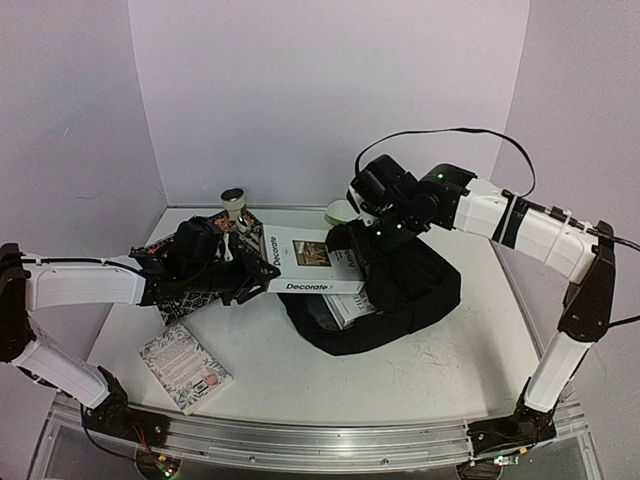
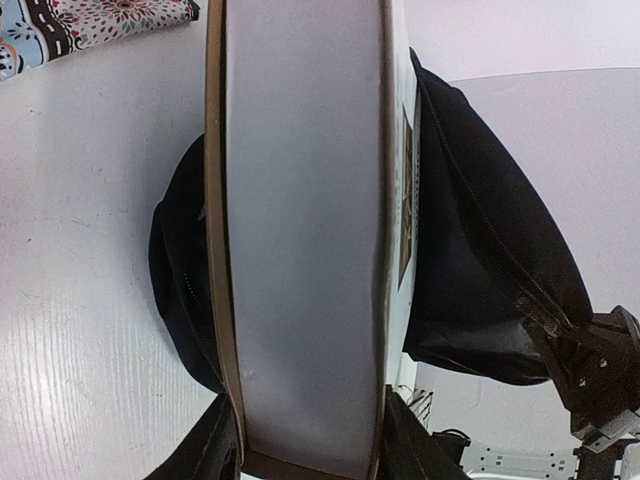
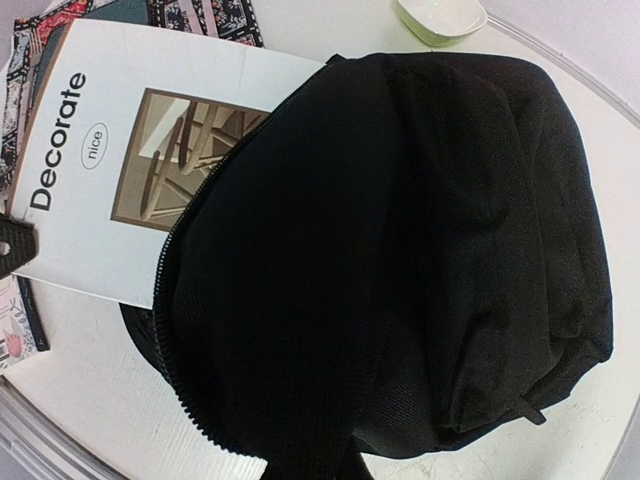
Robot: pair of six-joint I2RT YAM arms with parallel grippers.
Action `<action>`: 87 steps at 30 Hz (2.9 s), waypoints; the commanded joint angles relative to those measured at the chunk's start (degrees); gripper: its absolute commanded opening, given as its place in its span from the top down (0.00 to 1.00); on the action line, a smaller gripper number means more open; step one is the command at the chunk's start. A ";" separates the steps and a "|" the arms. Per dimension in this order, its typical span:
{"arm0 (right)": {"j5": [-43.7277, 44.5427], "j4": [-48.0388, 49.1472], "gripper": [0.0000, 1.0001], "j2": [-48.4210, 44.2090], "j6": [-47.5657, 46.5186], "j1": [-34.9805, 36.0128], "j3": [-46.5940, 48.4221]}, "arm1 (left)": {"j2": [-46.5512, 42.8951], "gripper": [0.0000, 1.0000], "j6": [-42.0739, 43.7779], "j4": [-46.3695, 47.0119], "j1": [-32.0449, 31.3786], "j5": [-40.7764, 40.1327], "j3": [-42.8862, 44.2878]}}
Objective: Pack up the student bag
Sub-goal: Place the book in the largest pocket of the bag, then move the book to the center of the board.
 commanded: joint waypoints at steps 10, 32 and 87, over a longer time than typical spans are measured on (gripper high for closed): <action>-5.19 5.11 1.00 -0.72 0.60 0.65 5.72 | 8.63 0.71 -2.87 6.56 -6.04 -0.15 9.77; 9.09 6.92 0.99 -8.65 1.42 -0.19 -3.52 | 25.63 0.38 -2.28 7.33 -15.53 -5.10 25.10; 2.82 13.96 1.00 -12.90 3.16 -2.98 -21.30 | -24.47 0.01 -12.97 -57.12 6.64 -20.25 -14.46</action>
